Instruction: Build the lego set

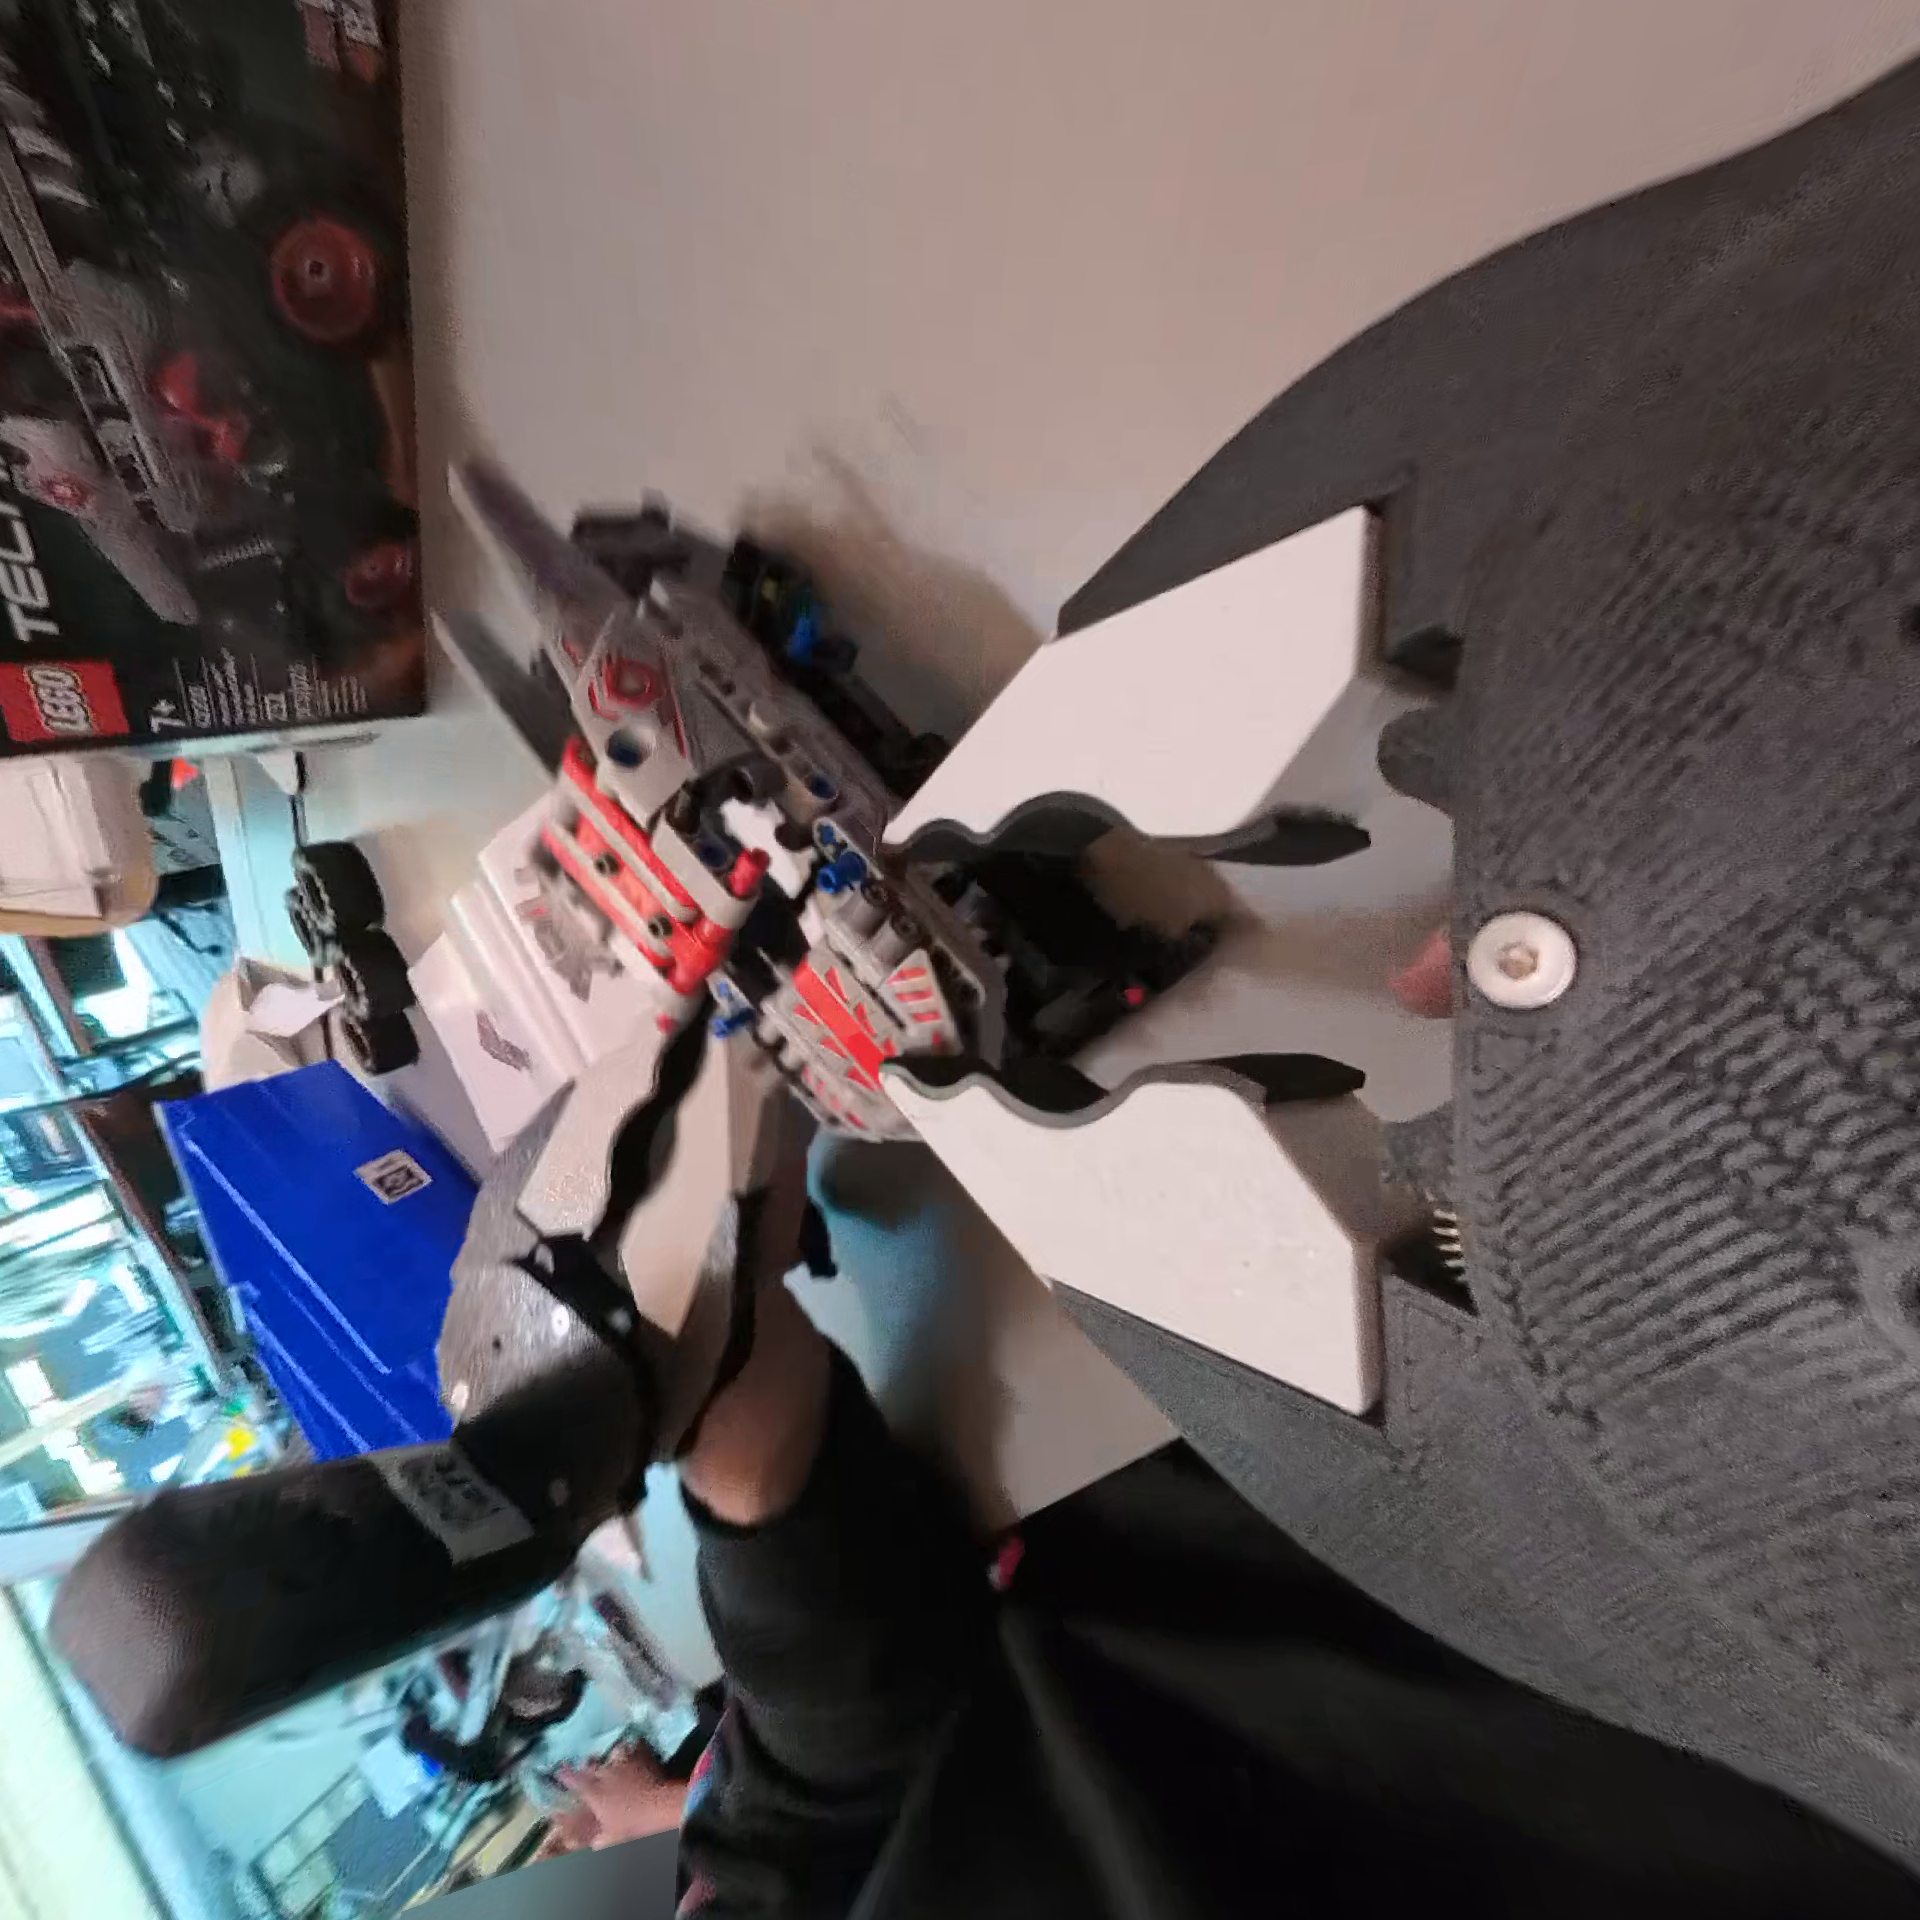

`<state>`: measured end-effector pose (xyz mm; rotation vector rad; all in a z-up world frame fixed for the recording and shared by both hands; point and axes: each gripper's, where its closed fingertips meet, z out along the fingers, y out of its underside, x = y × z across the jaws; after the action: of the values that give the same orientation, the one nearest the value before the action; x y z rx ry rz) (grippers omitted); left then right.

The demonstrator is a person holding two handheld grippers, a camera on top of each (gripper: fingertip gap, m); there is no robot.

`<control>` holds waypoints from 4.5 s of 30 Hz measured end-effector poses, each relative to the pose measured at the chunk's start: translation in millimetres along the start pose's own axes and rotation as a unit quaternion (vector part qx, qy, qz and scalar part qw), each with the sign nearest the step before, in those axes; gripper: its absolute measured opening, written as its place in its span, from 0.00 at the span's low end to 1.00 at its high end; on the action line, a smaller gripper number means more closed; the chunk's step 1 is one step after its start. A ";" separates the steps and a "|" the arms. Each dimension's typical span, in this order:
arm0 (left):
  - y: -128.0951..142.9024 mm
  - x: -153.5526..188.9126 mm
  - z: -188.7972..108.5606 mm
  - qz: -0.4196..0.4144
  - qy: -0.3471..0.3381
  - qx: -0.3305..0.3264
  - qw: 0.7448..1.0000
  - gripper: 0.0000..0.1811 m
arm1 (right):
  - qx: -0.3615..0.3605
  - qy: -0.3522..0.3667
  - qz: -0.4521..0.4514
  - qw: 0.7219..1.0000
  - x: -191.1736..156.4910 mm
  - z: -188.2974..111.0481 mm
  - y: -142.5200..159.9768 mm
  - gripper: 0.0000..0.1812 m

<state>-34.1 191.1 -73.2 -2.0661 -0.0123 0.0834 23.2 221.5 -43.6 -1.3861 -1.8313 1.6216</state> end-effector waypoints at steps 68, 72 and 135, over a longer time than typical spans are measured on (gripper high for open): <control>-21.1 -15.2 -47.8 -0.007 0.312 0.075 0.947 0.00 | -0.112 0.138 -0.392 0.903 -21.9 61.0 5.1 0.28; -17.7 -6.2 -36.6 0.024 0.340 0.057 0.938 0.00 | -0.101 0.138 -0.381 0.909 -21.2 63.1 3.0 0.27; -54.3 97.3 47.7 0.650 0.363 -0.069 0.664 0.14 | 0.021 0.304 -0.034 0.952 13.1 -25.4 45.8 0.24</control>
<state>61.3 263.2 -53.4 -1.6838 1.9997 0.1180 56.5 241.1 -81.3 -1.5591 -1.4456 1.0250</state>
